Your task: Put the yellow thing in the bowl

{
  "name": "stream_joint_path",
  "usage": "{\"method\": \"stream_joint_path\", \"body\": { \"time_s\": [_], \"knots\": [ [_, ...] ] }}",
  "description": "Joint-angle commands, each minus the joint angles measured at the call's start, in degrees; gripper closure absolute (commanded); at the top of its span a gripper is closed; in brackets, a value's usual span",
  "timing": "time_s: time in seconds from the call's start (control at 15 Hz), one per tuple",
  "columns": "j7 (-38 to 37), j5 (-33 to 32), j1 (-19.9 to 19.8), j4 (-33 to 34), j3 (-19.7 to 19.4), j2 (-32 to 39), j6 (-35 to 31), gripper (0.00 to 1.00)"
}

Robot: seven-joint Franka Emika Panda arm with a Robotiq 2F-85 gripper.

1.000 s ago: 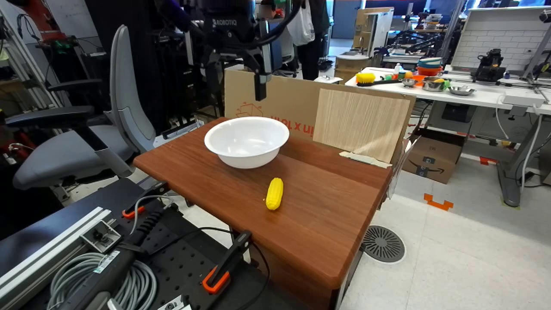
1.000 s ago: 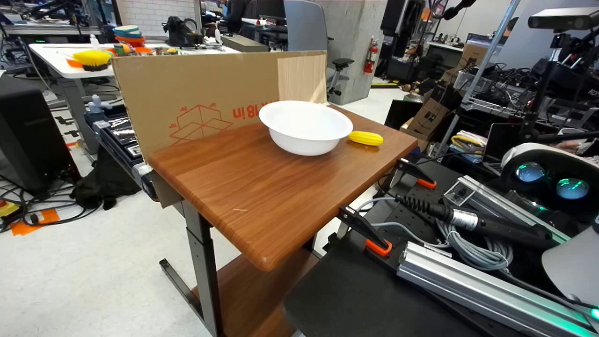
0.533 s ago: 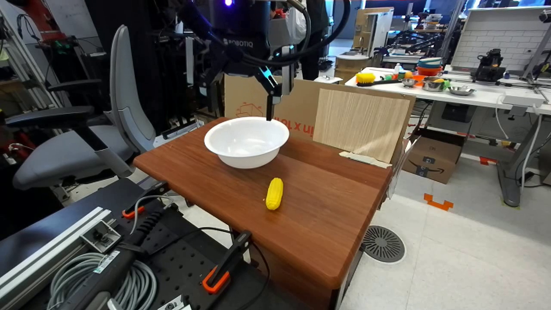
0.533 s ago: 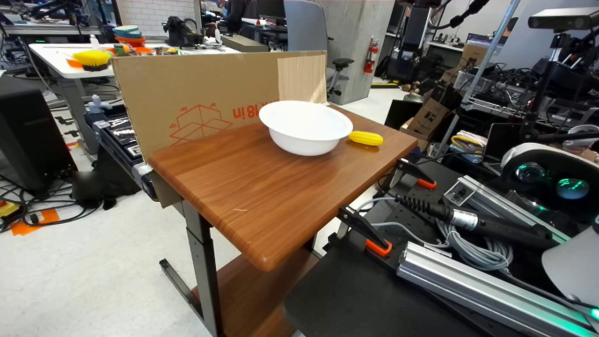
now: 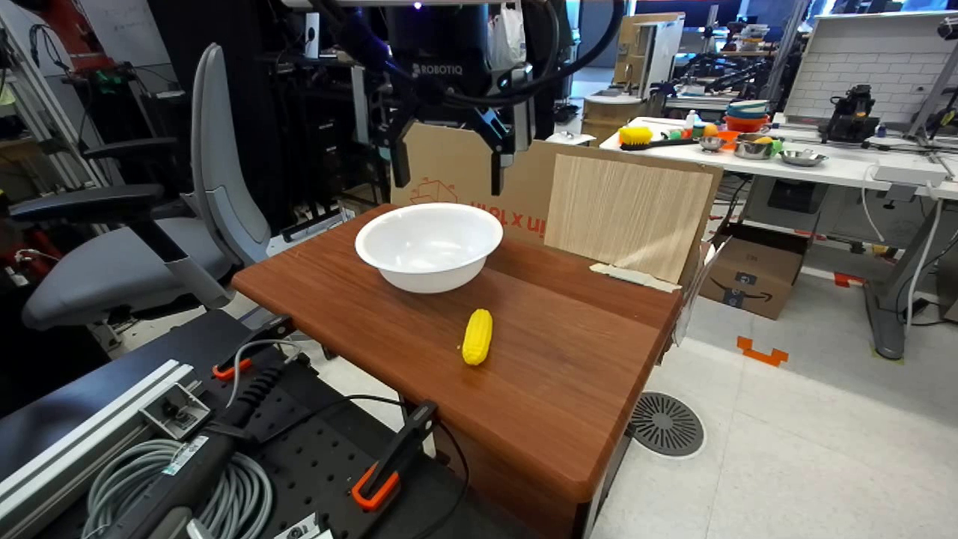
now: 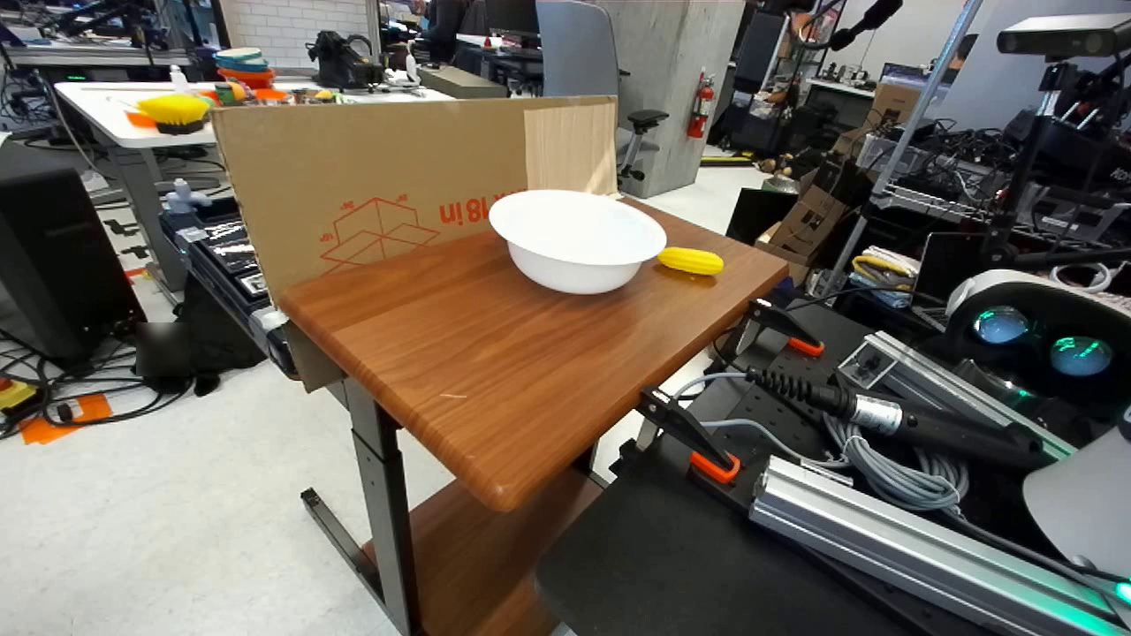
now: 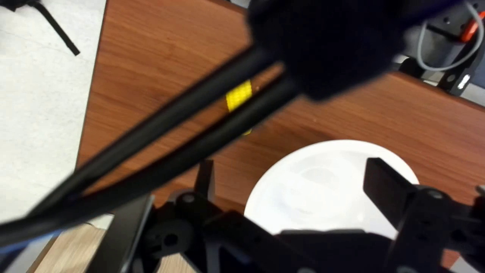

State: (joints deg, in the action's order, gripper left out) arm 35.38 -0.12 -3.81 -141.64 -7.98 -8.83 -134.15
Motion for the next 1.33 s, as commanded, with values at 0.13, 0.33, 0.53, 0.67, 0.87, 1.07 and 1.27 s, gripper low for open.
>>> {"method": "stream_joint_path", "body": {
  "time_s": [0.13,0.33,0.53,0.67,0.87,1.07,1.27],
  "knots": [
    [6.48,-6.09,-0.94,3.65,-0.65,7.19,2.36,0.0],
    [12.73,-4.36,-1.61,6.54,-0.72,11.06,5.26,0.0],
    [11.53,-0.02,-2.58,8.53,-0.18,14.33,2.51,0.0],
    [10.12,4.78,-2.94,9.01,0.56,16.21,-1.88,0.0],
    [8.85,5.42,-2.92,8.73,1.36,18.56,-7.35,0.0],
    [7.66,4.0,-3.43,8.8,1.66,20.89,-8.39,0.0],
    [7.09,3.35,-3.95,8.81,1.73,22.52,-8.58,0.0]
  ]
}}
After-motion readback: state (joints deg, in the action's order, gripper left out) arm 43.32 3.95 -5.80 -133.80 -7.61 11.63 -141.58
